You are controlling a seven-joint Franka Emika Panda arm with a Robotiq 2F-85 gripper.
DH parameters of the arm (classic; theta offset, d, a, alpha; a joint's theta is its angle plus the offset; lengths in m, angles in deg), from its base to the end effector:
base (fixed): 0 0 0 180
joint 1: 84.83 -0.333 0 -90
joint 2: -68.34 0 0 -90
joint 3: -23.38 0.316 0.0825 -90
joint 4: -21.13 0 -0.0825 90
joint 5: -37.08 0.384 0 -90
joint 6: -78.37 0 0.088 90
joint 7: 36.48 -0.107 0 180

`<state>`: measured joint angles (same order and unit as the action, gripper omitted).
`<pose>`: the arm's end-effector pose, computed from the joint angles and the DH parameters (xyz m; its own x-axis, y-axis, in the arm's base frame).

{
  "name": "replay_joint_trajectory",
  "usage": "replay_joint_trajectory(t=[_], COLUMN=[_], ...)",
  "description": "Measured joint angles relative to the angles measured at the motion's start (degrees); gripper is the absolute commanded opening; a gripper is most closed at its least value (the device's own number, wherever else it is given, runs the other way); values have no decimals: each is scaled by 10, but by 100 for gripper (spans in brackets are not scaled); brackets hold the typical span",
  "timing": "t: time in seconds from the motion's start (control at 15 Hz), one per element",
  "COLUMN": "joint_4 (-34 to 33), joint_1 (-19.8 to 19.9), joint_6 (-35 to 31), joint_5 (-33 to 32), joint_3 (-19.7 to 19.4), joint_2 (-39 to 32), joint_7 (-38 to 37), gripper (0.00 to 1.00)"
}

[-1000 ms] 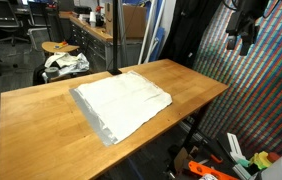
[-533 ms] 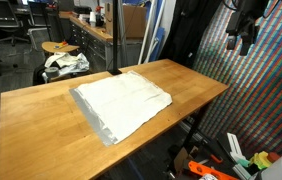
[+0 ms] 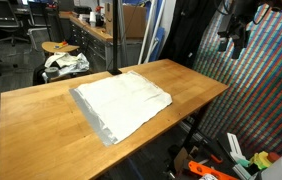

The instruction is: Fold the towel in half

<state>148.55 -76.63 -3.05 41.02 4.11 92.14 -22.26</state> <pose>0.3401 -0.1819 0.5047 0.9360 -0.1197 -0.3310 -0.2213 -0.9314 -0.2889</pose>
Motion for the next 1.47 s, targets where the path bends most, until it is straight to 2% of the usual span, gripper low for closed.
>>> replay_joint_trajectory(t=[0.33,0.8,1.47], joint_4=[-7,-8,-5], joint_1=[0,0,0], joint_6=[-33,-122,-250], joint_5=[41,43,40], joint_3=[16,42,58], joint_2=[-33,-85,-149], joint_7=[-5,-18,-35], gripper=[100,100,100])
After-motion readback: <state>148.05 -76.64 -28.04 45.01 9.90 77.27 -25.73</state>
